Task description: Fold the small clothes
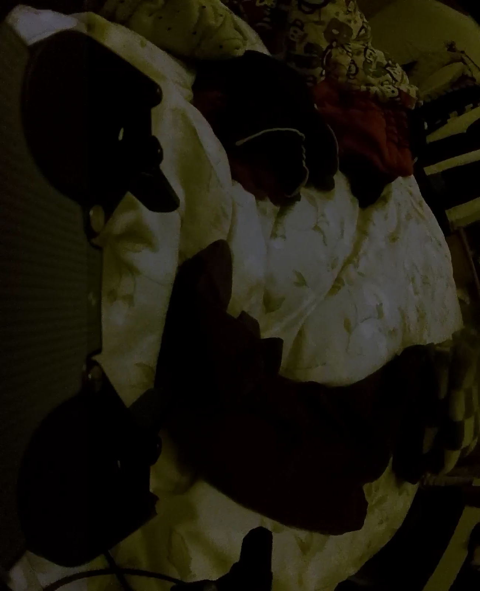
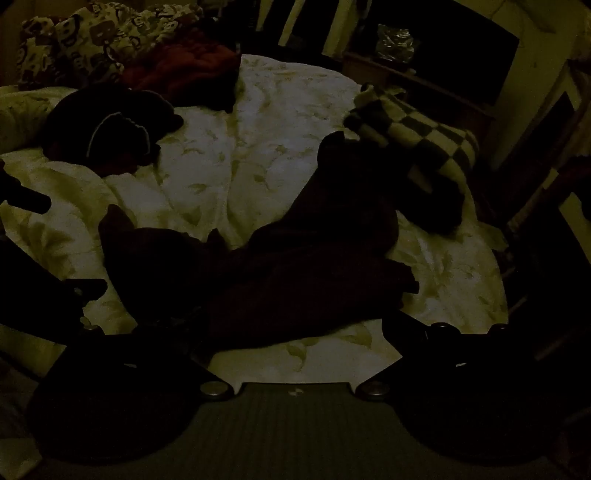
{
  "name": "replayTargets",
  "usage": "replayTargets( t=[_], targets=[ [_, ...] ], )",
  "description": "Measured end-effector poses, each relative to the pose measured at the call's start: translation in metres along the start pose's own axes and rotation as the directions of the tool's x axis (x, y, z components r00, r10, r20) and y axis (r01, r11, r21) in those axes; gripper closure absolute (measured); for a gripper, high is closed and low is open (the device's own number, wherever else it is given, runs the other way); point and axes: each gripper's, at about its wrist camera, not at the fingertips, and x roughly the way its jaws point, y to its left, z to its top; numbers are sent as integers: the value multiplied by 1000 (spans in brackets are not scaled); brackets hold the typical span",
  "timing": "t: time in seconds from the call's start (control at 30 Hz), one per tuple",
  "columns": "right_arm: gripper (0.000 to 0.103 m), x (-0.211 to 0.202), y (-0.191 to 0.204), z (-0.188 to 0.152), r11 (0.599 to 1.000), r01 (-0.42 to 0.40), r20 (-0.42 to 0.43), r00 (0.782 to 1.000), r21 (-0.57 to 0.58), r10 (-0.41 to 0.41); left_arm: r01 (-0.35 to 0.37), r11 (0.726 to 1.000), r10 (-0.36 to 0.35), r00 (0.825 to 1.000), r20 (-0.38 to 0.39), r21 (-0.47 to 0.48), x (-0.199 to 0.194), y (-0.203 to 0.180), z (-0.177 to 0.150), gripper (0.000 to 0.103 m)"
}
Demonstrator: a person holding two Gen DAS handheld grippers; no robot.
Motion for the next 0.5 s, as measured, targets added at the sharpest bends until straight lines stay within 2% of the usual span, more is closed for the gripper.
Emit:
replayTargets(
  t=[0.5],
  targets=[
    [0,1,3,0,1000,-3,0,1000,0,3,2,1000,-2,1000,12,-8,2,0,-4,0]
  ],
)
